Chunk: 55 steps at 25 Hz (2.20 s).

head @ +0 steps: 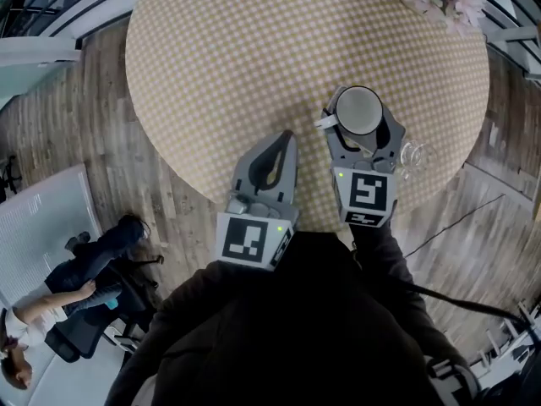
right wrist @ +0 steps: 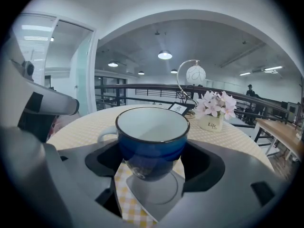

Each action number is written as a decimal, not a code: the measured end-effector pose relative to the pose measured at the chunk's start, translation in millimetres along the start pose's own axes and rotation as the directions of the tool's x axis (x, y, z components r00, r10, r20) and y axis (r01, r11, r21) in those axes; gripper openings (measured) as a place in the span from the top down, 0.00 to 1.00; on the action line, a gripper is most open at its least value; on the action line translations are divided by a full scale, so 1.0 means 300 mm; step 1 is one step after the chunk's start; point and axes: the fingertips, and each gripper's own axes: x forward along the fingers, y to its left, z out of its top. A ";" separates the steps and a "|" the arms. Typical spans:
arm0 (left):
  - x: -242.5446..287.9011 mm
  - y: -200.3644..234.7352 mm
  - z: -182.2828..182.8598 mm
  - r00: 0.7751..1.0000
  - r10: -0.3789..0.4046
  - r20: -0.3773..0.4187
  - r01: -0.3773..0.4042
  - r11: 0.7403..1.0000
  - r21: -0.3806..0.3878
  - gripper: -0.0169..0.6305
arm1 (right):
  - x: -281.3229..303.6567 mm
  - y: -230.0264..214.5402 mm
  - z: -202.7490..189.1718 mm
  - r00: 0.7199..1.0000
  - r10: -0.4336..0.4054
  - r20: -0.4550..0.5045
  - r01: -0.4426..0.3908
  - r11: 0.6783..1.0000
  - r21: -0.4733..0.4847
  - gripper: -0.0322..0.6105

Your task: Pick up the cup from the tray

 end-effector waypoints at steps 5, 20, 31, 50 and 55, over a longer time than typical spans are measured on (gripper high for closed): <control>-0.031 0.035 0.037 0.998 0.046 0.045 -0.044 0.998 -0.045 0.97 | 0.028 0.074 0.062 0.998 0.057 0.030 -0.056 0.998 -0.029 0.42; -0.061 0.261 0.002 0.982 0.186 0.021 -0.181 0.973 -0.142 0.97 | 0.238 0.322 0.041 0.974 0.223 -0.037 -0.226 0.971 -0.083 0.42; -0.055 0.322 -0.082 0.982 0.188 -0.036 -0.191 0.972 -0.138 0.97 | 0.294 0.375 -0.039 0.965 0.246 -0.086 -0.255 0.961 -0.108 0.42; -0.051 0.234 -0.023 0.991 0.130 -0.010 -0.130 0.987 -0.094 0.97 | 0.190 0.346 -0.051 0.954 0.254 -0.162 -0.278 0.949 -0.147 0.42; -0.052 0.128 -0.011 0.995 0.096 -0.001 -0.096 0.994 -0.061 0.97 | 0.099 0.264 -0.050 0.965 0.226 -0.133 -0.242 0.963 -0.121 0.42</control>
